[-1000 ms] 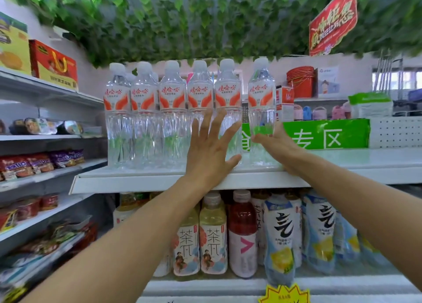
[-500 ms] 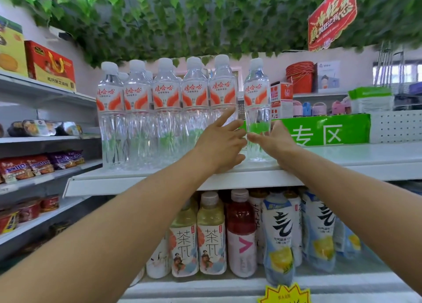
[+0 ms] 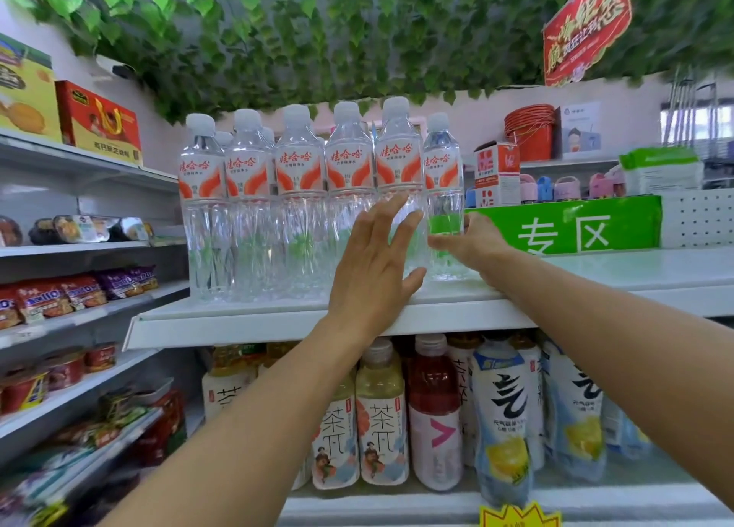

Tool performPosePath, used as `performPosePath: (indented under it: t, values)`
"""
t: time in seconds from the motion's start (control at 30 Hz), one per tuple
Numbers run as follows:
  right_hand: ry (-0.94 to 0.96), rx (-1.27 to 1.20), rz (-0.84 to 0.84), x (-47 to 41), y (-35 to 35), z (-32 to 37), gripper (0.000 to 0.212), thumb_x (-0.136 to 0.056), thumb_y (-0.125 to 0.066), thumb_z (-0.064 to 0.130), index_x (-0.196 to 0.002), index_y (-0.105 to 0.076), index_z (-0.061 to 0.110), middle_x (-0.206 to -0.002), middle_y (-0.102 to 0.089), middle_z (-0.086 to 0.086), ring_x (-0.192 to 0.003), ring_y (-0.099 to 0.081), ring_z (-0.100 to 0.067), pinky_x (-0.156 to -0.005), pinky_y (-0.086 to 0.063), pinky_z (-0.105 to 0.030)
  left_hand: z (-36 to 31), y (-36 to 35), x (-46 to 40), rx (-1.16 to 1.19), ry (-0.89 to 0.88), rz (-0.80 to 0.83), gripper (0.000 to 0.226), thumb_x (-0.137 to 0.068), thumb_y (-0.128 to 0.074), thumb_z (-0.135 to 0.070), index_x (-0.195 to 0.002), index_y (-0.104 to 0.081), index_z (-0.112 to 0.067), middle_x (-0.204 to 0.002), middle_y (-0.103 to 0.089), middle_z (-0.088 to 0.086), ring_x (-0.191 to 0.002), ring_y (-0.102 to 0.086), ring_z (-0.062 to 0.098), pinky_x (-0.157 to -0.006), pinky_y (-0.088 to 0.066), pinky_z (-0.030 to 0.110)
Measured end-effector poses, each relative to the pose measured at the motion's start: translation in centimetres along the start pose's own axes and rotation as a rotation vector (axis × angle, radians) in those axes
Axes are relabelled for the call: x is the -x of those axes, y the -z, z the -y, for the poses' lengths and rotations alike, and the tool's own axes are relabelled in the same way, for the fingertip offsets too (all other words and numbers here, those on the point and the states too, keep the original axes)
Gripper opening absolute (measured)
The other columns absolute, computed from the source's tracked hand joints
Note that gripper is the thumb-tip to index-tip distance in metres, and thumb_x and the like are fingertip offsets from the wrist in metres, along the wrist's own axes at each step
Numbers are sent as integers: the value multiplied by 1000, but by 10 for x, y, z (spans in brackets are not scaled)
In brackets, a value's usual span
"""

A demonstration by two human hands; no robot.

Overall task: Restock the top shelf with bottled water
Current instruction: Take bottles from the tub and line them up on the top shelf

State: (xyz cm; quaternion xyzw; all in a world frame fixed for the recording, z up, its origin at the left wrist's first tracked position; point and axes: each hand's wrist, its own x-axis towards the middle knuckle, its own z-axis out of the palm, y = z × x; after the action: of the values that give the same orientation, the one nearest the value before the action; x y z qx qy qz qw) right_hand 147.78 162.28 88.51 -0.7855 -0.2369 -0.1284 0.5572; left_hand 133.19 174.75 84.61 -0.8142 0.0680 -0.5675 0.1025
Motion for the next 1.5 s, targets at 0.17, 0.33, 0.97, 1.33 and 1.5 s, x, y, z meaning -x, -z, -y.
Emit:
performPosePath:
  t: [0.17,0.33,0.97,1.33,1.5]
  values:
    - [9,-10,7,0,0,0,75,-74,-81,44,-136,-51,15,-130,-61,-8,-122,-56,-28,-106,-44,-48,-3,3,-1,15,15,34,68,-88,-67,-34,-147,-39,-14,-155,-27,8,-142,-20,28,-120,-25,47]
    - [17,-7,33,-6,-4,-2,76,-68,-81,47,-132,-55,16,-127,-63,-8,-118,-59,-28,-103,-47,-47,-2,2,-2,8,14,48,70,-89,-67,-34,-148,-37,-14,-156,-24,7,-144,-21,30,-121,-16,43]
    - [267,383,-122,58,24,22,60,-92,-67,29,-141,-41,7,-138,-50,-13,-128,-47,-30,-105,-41,-43,-11,27,1,62,77,202,67,-91,-65,-36,-149,-37,-17,-159,-22,6,-146,-17,27,-123,-12,43]
    - [502,398,-106,230,41,-5,25,-90,-60,35,-113,-63,26,-108,-65,10,-92,-64,-14,-84,-53,-41,-62,112,118,435,501,154,32,-89,-68,-31,-120,-65,-24,-118,-61,-5,-111,-57,14,-97,-46,35]
    - [516,431,68,281,10,-43,28,-82,-53,37,-101,-65,19,-99,-67,0,-90,-65,-26,-77,-52,-45,-75,113,204,425,597,338,27,-90,-69,-26,-116,-67,-16,-111,-61,-5,-107,-58,17,-94,-47,32]
